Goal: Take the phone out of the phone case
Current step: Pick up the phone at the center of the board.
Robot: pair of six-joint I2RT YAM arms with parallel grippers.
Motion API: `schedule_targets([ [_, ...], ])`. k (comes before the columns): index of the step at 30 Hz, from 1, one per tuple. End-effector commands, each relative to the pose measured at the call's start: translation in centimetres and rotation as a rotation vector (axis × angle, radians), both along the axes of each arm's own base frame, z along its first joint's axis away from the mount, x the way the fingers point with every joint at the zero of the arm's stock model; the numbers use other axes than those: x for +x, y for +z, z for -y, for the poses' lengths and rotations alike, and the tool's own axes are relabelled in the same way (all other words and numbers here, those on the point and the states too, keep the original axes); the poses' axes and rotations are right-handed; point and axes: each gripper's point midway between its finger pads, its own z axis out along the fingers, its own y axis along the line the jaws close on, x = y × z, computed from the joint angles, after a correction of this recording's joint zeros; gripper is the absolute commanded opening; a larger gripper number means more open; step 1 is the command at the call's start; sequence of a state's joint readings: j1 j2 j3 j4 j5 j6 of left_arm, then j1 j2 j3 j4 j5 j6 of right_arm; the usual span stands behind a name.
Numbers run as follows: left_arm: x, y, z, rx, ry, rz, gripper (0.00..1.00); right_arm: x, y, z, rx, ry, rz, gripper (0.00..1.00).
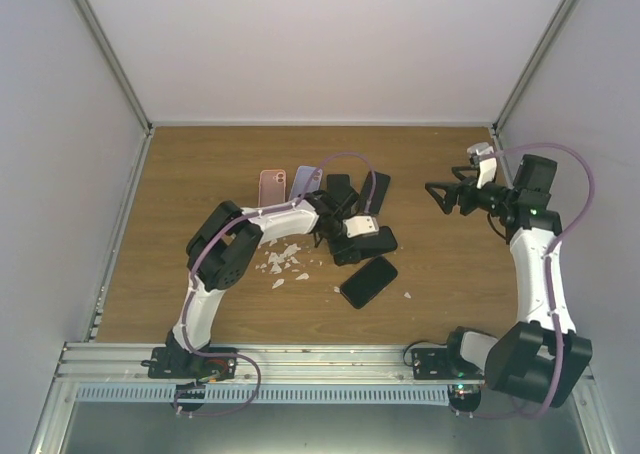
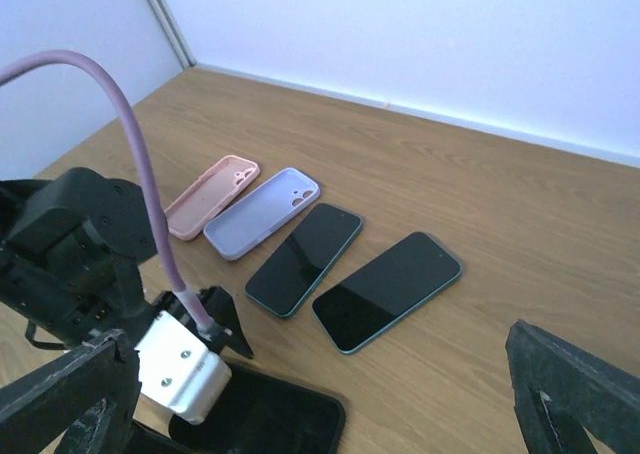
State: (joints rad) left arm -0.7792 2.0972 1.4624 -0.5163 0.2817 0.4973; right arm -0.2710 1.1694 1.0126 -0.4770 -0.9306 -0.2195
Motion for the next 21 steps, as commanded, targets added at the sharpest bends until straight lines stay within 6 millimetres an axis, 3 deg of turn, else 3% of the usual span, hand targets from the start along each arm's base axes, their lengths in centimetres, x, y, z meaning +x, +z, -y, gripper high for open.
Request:
schedule_targets([
  [1,0.8,0.0,2.1,-0.010,-0.012,0.021,0.99,-0.6,1.1,0.2,0.027,-0.001,0.036,1.00],
  [7,0.4,-1.0,3.6,-0.009,-0.028,-0.028,0.95,-1.0,0.5,0.2,0.033,-0.012,0.026,1.00],
  [12,0.1,-1.8,3.5,0.001,-0.009,-0.062,0.88,-1.0,0.0,0.6,0.021,-0.041,0.018,1.00],
  [16,0.0,-0.9,4.1,-0.027,0.026,-0.089,0.78,-0.8,0.0,0.7,0.031,-0.053,0.007,0.99],
  [21,0.3,1.6,4.1,-0.080,0.055,-0.048,0.62,0.8,0.0,2.0,0.031,-0.135,-0.012,1.00],
])
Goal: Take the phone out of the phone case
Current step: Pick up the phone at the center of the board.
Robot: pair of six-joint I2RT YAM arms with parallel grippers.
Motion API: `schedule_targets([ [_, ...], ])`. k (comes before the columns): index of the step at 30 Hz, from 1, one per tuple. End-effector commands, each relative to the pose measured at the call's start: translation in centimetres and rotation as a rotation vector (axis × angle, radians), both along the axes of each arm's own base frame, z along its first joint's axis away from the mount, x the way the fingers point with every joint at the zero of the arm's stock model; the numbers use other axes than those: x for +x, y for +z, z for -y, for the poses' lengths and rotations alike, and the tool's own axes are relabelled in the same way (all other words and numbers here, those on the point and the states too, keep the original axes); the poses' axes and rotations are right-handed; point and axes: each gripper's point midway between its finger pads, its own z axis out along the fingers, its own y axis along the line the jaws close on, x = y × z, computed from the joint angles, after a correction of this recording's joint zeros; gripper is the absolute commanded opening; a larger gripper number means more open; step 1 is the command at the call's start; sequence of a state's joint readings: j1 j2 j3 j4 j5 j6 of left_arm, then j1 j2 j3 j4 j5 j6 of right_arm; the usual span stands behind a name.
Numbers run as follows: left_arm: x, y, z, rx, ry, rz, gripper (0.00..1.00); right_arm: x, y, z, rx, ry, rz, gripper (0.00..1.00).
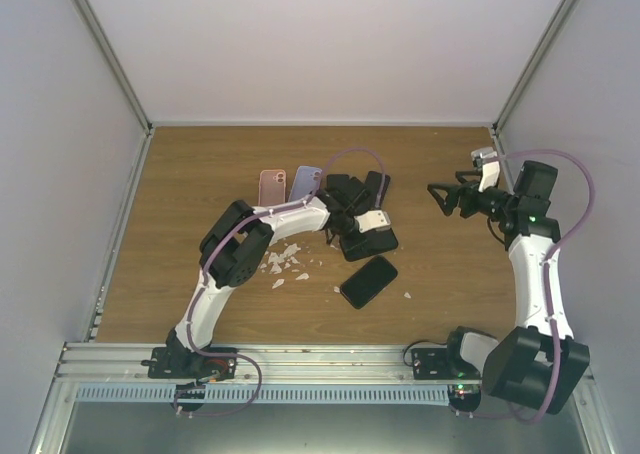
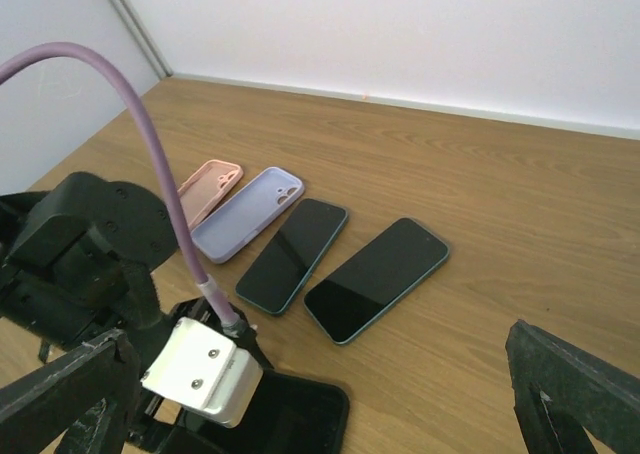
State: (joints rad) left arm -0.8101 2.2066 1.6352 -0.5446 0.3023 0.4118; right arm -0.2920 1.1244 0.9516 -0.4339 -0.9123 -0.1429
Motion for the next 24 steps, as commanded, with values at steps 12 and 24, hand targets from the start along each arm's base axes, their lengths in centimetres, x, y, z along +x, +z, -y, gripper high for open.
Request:
schedule_targets([
  [12,-0.2,8.5,-2.5,-0.190,0.138,0.123,0.44,3.1,0.4,1.9,0.141,-0.152,-0.047,1.00],
  [24,-0.1,15.0,-4.8,-0.346,0.262,0.216,0.43,3.0,-3.5,-5.1,0.303,0.007,-0.301,1.00],
])
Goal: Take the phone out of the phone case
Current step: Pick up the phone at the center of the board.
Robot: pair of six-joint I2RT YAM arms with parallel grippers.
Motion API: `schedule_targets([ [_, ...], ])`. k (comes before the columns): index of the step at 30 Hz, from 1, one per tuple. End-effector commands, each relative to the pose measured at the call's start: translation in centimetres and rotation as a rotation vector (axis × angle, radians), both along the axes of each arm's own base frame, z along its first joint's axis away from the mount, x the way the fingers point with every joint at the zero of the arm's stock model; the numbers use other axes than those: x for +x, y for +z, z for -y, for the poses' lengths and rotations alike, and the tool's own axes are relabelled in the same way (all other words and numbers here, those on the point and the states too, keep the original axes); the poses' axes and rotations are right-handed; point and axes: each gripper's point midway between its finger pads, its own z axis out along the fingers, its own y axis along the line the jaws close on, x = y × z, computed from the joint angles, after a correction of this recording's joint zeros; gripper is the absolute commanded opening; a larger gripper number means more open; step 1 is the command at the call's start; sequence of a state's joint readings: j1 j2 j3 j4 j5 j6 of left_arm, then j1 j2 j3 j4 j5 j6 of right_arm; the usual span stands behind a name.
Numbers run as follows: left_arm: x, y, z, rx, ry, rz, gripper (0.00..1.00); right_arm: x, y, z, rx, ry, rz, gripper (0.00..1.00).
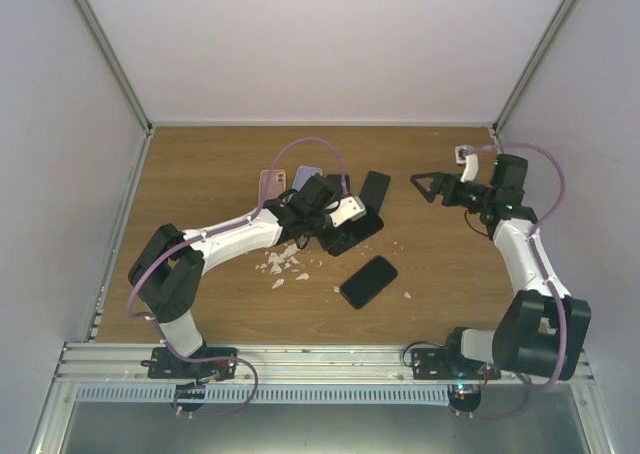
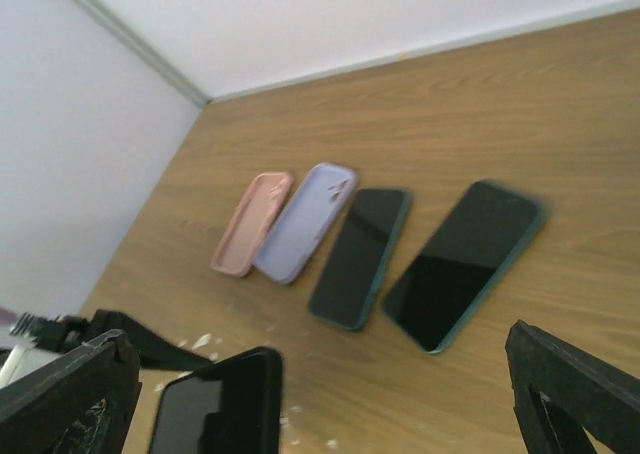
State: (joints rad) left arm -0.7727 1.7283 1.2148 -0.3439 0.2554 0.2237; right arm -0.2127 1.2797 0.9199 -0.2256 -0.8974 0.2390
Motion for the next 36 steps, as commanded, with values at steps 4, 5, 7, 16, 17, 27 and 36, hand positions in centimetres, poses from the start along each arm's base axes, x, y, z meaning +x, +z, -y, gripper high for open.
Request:
schedule_targets([
  [4,2.2,7.0,1.3,-0.167,0.055,0.130,0.43,-0.8,-3.2,-6.1,0.106,0.117,-0.192,0.99],
  [5,2.2,7.2,1.3,-0.168,0.057,0.127,0.43,-0.9,-3.7,-6.5,0.117,0.129,-0.210,1.00],
  [7,2.2,7.5,1.3,-0.172,0.060,0.126,0.43,-1.4,-4.6,-7.3,0.140,0.150,-0.243,1.00],
  [16,2.7,10.5,1.4,-0.230,0.085,0.160,0.43,-3.8,-5.2,-11.9,0.212,0.295,-0.282,0.97],
  [17,2.8,10.9,1.5,-0.238,0.090,0.164,0.43,-3.9,-5.3,-12.2,0.216,0.306,-0.286,0.95],
  [27,3.8,12.8,1.3,-0.264,0.147,0.195,0.46,-2.3,-3.4,-13.5,0.247,0.373,-0.276,0.39],
  [36,2.7,13.2,1.1,-0.273,0.109,0.188,0.72,-1.3,-2.6,-13.8,0.240,0.411,-0.256,0.01],
])
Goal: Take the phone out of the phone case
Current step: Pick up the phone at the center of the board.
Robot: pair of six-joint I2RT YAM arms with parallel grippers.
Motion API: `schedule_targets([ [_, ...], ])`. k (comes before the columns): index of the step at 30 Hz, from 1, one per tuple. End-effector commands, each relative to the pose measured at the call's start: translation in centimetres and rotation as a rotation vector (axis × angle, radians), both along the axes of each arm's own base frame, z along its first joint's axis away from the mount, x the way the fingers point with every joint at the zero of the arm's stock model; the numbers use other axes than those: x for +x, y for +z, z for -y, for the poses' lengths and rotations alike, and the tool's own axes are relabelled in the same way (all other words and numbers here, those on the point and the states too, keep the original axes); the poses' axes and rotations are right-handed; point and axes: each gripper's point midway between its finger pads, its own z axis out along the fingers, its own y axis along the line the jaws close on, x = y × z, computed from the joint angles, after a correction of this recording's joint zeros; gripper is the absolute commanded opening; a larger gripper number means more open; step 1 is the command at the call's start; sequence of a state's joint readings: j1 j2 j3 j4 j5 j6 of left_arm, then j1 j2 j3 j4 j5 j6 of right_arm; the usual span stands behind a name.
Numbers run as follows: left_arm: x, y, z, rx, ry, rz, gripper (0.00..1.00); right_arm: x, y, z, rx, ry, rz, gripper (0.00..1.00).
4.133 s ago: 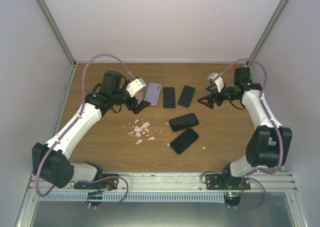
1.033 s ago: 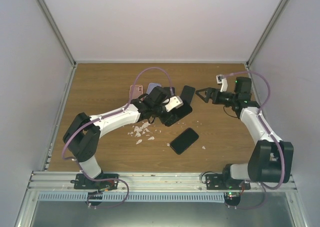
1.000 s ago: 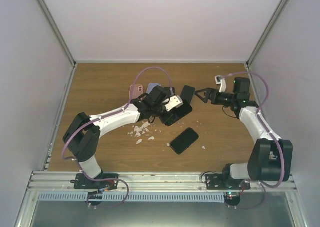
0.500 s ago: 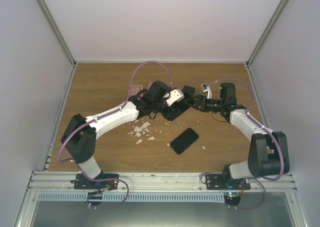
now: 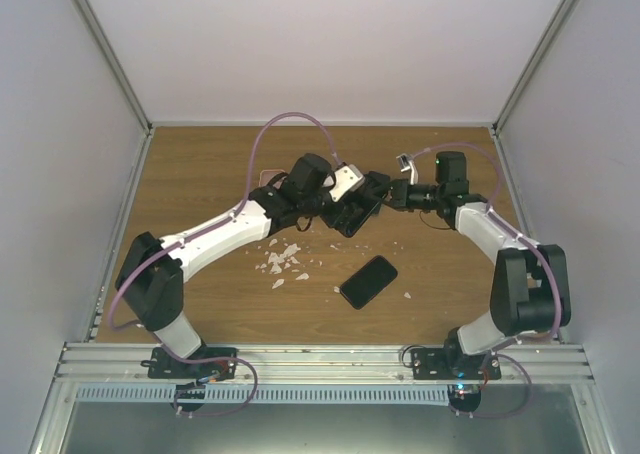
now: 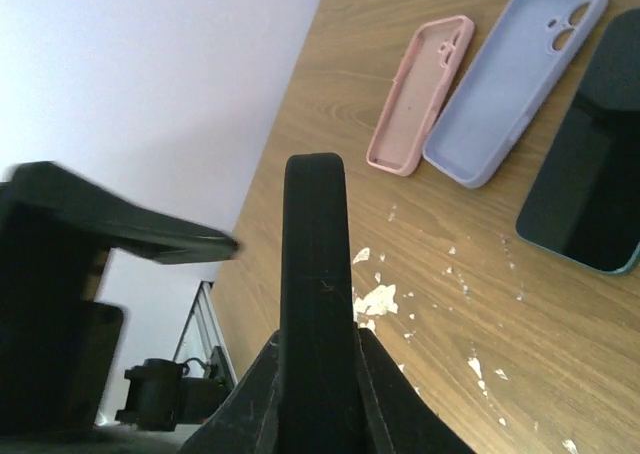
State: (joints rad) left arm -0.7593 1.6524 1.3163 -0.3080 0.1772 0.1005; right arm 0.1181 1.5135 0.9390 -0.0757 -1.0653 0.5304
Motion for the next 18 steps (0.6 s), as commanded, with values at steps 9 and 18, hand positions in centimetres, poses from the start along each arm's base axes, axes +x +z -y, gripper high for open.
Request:
schedule_targets([
  [9,-3.0,7.5,-3.4,-0.185,-0.189,0.040,0.99,-1.1,3.6,-0.9,0.008,0.169,0.199,0.00],
  [18,-1.9,8.2,-8.7,-0.292,-0.094,-0.026,0.99,-2.3,9.3,-1.4,0.131,0.212,0.285,0.00],
])
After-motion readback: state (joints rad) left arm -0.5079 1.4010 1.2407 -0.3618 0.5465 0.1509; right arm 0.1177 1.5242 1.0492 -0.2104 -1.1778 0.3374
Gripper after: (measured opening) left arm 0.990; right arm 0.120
